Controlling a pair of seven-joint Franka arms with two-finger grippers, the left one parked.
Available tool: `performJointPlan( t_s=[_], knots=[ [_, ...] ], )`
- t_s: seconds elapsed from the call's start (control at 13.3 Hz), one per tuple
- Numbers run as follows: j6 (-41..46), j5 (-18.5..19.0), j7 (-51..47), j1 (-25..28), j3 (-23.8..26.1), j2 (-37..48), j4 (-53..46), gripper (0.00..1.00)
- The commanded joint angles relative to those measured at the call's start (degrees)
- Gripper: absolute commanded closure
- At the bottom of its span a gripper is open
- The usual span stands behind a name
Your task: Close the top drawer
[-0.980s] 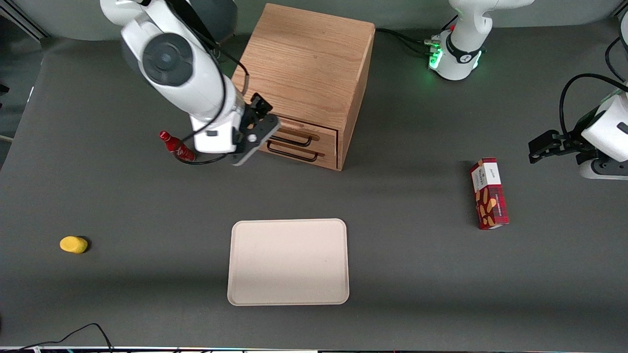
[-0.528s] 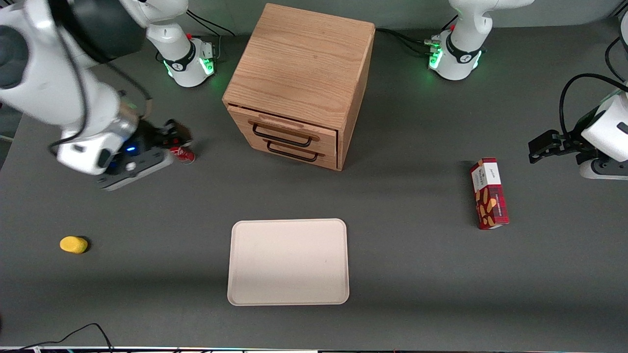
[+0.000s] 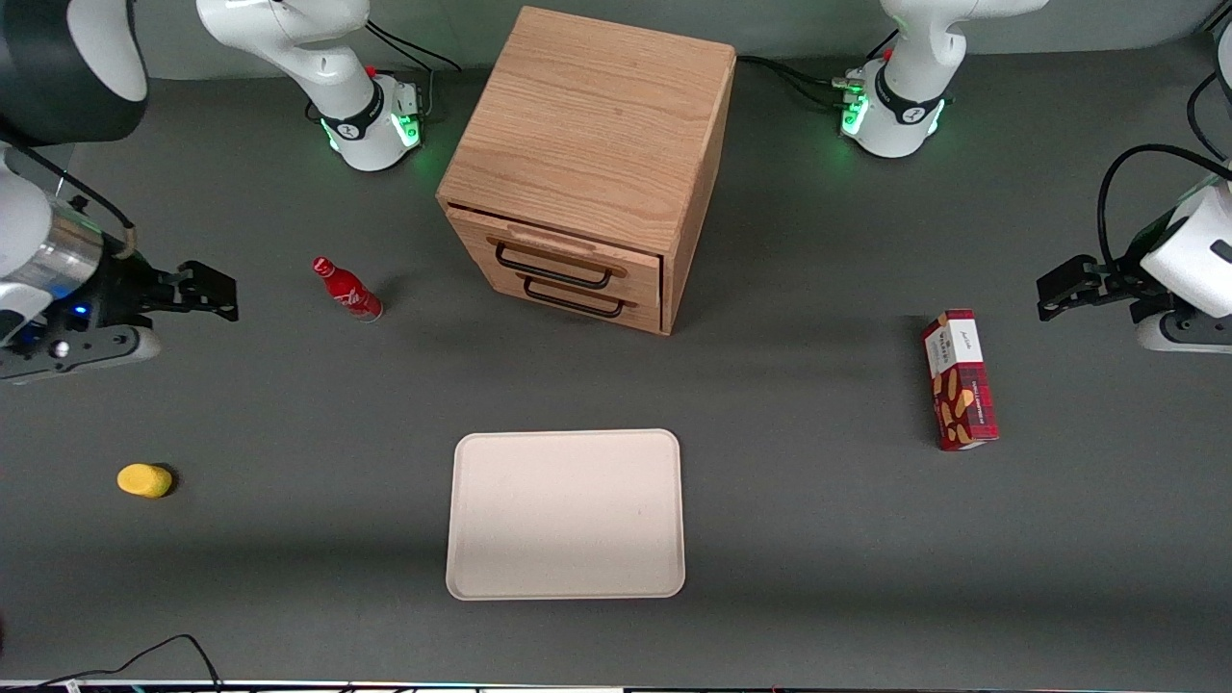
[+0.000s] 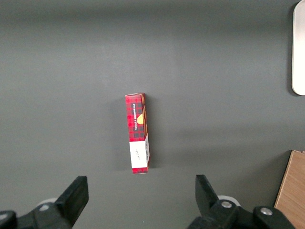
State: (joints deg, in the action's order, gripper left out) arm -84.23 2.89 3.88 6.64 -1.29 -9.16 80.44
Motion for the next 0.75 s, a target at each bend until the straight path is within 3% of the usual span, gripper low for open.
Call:
performJointPlan(
  t_s=[0.0,0.68],
  knots=[
    [-2.0,0.9,-1.1,0.0,-1.3,4.4,6.3,0.0],
    [-2.3,1.0,-0.5,-0.8,-1.3,1.9,3.1,0.0]
  ],
)
